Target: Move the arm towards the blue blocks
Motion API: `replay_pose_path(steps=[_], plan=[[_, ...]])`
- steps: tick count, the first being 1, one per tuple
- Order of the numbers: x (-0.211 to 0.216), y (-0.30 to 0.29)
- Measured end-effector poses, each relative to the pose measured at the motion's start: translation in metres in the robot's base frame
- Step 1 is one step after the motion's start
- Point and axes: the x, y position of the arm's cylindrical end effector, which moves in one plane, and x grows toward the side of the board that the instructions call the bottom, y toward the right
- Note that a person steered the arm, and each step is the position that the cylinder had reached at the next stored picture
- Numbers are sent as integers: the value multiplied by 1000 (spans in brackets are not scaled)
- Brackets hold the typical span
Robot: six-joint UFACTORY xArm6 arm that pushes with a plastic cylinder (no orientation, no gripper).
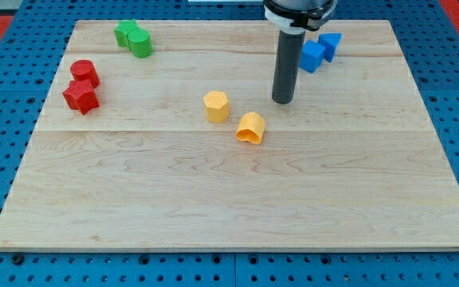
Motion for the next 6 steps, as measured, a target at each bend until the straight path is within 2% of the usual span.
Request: replay_pose_path(steps=[3, 4, 5, 6], plan=[[-41, -28], [-41, -62], [-41, -53], [-41, 41]])
